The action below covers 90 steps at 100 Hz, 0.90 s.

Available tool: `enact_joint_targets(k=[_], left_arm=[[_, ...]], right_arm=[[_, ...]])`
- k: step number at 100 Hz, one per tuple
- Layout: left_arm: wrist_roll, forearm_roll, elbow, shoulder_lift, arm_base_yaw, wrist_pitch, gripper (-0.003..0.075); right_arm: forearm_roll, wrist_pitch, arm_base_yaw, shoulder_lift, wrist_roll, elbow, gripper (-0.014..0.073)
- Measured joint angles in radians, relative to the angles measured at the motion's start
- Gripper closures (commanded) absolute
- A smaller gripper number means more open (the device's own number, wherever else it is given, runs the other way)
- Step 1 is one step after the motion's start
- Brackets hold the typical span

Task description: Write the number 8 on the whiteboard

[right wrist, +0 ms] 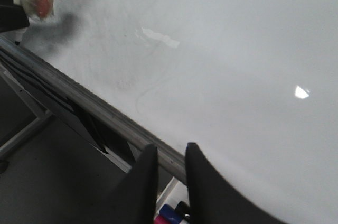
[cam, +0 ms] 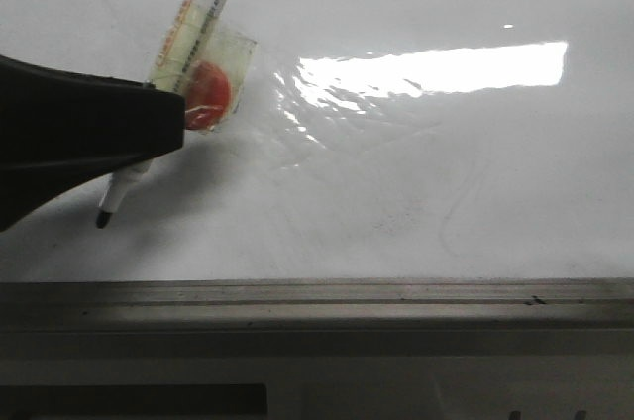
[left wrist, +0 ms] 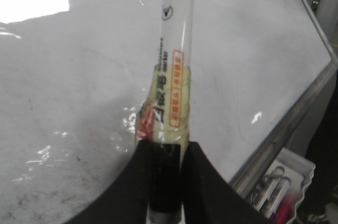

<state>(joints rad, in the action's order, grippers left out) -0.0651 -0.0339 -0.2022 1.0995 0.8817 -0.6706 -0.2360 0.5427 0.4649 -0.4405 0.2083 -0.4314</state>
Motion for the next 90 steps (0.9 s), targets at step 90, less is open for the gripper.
enact_joint_targets(k=[90], left_arm=[[0.085,-0.422,-0.143,-0.137,0.0,0.338,0.0741]], right_arm=[[-0.125,-0.392,0.457,-0.51,0.125,-0.223,0.0331]])
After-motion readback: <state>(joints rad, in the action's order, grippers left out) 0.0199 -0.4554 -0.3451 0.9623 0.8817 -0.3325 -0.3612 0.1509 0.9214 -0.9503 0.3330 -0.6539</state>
